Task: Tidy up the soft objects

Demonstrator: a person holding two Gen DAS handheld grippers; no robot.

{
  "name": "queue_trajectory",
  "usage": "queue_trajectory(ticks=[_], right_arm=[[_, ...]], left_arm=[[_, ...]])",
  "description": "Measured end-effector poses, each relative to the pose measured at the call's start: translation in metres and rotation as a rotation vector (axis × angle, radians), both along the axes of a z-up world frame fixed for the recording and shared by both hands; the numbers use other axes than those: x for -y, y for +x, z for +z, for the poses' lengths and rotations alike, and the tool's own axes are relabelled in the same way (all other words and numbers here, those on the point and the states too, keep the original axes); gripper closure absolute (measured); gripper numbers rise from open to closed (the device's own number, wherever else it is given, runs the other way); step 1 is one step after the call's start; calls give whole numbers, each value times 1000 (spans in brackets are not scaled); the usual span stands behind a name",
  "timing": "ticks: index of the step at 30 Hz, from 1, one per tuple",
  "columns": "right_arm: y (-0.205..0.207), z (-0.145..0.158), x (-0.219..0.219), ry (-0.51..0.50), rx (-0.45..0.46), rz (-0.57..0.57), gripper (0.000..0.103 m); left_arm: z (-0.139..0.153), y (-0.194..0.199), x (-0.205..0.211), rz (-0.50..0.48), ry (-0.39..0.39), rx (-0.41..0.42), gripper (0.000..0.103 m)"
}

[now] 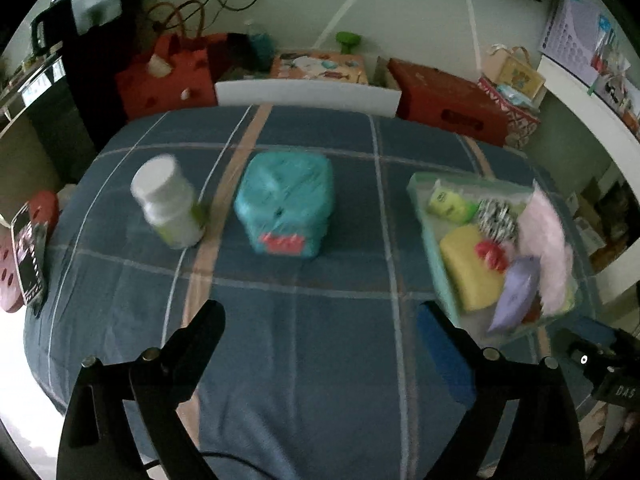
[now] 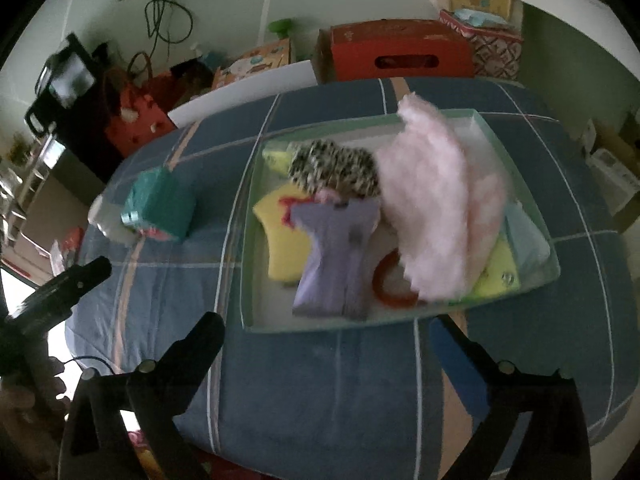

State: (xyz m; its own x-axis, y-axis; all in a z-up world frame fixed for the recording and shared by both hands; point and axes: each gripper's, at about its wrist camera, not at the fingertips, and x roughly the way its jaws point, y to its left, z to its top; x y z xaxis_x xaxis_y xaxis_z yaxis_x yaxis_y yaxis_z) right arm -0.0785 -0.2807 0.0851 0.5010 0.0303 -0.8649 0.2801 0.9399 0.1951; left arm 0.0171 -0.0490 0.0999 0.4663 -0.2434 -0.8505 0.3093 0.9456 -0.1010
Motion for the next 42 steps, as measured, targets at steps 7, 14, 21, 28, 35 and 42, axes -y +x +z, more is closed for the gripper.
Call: queue_trajectory(ticks=[7,14,21,28,35,42], right_arm=[[-17,-8,-31,-29,37,-48,0],[-25,-12,-64,-77,81,-55,0],[-34,-21,-83,-98,91,-72,0],[-40,-26,-85,-123,92,-91,0],[-44,-27,-82,-148,98,-106,0],[-46,-28,-82,-194,103,-114,0]], left_arm=[[-13,-30,-32,8,9,38,7],[-27,-49,-49,5,9,44,7],[-29,-55,-56,5,-14,40,7],[-32,-59,-45,-6,46,59,7],[-32,-63,-36,-19,92,87,7],[-37,-61,-34,-7,106,79,7]])
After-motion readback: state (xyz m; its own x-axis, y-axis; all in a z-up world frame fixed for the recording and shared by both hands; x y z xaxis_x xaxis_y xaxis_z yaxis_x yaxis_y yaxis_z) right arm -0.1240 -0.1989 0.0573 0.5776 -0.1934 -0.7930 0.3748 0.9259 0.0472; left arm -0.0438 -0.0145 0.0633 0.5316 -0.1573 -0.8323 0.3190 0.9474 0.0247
